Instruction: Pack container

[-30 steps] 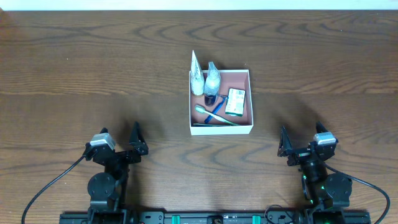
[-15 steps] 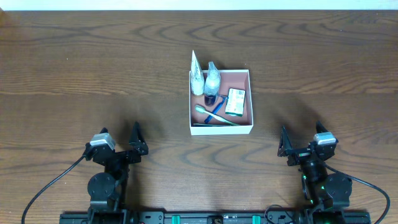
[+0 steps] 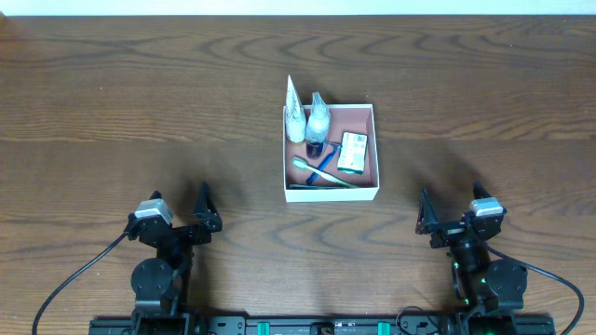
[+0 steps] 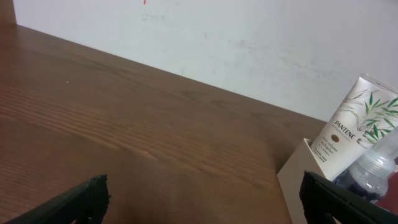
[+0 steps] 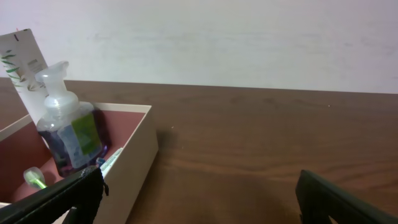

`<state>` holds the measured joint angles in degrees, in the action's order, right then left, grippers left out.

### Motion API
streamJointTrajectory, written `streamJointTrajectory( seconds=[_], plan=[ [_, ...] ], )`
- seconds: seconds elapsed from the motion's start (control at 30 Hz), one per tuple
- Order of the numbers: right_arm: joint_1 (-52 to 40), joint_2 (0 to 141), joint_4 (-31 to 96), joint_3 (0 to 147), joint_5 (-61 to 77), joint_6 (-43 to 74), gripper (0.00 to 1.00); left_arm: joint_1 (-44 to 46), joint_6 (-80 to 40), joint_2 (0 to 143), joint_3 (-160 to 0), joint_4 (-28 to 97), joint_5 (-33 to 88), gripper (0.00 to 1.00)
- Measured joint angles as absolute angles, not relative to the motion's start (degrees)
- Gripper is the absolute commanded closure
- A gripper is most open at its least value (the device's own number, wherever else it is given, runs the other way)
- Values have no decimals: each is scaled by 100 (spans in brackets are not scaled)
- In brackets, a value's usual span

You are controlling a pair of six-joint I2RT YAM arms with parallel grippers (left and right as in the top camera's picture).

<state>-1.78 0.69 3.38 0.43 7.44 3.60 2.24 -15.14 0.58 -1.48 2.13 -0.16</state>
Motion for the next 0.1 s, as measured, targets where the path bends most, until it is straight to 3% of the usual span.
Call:
streamJointTrajectory(
  seconds=[0.1],
  plan=[
    [-178,69,336,43,744,360,1,224,-1516,58,-148,213,-16,2]
  ],
)
